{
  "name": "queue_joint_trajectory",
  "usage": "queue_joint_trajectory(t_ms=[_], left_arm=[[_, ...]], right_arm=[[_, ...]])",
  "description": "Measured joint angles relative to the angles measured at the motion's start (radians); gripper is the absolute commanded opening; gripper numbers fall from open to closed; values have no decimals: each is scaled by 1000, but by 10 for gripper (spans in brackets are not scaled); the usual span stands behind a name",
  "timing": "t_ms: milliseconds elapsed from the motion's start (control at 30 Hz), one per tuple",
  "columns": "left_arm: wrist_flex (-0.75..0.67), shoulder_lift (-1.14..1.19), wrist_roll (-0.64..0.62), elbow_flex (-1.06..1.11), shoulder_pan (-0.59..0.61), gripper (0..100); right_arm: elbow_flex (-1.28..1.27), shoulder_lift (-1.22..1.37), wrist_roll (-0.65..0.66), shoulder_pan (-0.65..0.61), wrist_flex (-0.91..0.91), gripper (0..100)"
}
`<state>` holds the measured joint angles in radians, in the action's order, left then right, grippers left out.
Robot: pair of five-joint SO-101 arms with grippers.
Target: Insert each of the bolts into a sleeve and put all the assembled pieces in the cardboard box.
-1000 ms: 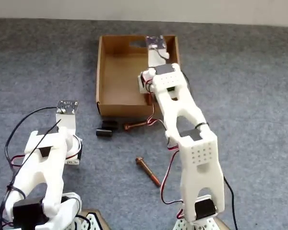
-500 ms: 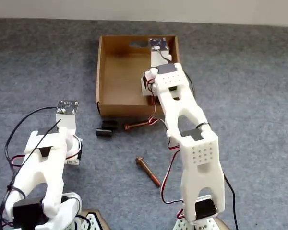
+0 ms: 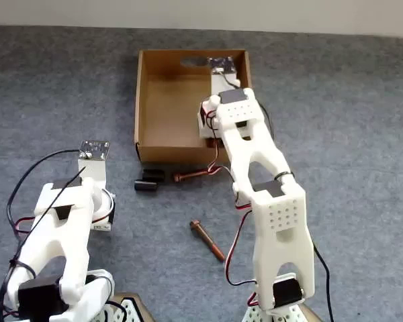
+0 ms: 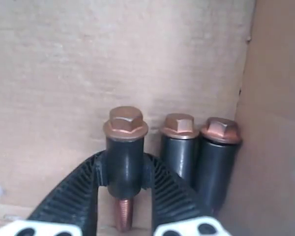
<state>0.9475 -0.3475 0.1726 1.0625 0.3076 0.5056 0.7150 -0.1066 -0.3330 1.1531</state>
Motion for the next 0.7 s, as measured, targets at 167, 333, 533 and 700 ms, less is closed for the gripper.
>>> queue_joint_trajectory(t_ms=[167, 333, 533, 700], left_arm=[[0, 0, 0, 0, 0, 8], [0, 0, 0, 0, 0, 8], [0, 0, 0, 0, 0, 8], [0, 0, 0, 0, 0, 8]], right_arm=[[-2, 0, 0, 0, 0, 6], [-3, 0, 0, 0, 0, 9], [-3, 0, 0, 0, 20, 10], [-3, 0, 0, 0, 28, 22]])
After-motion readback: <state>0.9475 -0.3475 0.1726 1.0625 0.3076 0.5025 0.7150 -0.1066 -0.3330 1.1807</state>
